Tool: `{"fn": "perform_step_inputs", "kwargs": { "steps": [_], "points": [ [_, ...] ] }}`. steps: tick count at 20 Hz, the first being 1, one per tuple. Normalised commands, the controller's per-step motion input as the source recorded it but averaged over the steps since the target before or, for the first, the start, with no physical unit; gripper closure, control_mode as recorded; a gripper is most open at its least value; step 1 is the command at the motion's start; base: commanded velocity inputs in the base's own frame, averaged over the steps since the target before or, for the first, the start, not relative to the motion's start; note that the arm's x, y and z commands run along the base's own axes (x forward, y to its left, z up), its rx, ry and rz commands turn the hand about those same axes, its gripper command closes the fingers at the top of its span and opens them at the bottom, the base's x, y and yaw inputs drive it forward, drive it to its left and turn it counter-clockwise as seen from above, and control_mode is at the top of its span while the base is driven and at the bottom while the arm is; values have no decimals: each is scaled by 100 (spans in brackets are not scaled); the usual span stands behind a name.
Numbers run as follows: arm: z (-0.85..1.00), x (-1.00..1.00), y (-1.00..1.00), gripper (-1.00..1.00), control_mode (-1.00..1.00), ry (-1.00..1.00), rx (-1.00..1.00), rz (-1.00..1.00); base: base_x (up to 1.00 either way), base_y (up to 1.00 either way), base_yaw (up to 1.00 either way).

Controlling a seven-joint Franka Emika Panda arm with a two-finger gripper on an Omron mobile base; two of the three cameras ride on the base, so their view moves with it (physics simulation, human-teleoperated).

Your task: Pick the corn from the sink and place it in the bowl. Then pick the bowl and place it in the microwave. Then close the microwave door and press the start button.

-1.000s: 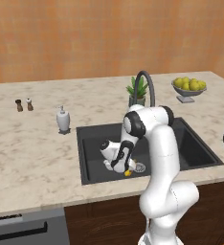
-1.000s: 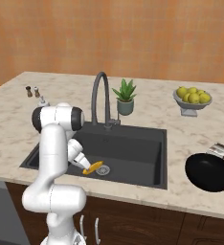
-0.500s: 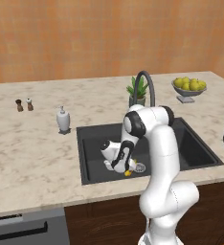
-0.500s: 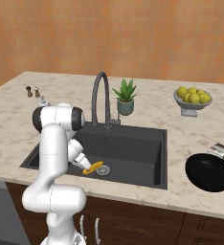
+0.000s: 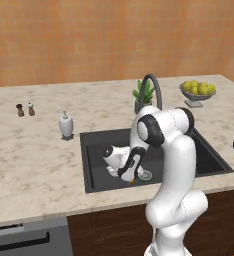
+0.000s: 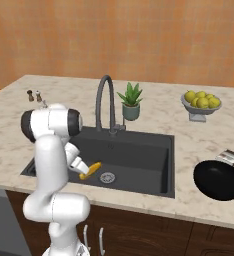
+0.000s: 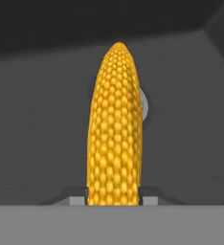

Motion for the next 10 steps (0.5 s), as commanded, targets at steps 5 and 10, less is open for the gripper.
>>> {"fn": "perform_step_inputs", "kwargs": {
  "steps": [5,10],
  "points": [
    [100,-55,35,100,-100,-15,0,7,0,0,0],
    [100,-38,17,100,-100,-9,0,5,0,0,0]
  ]
}}
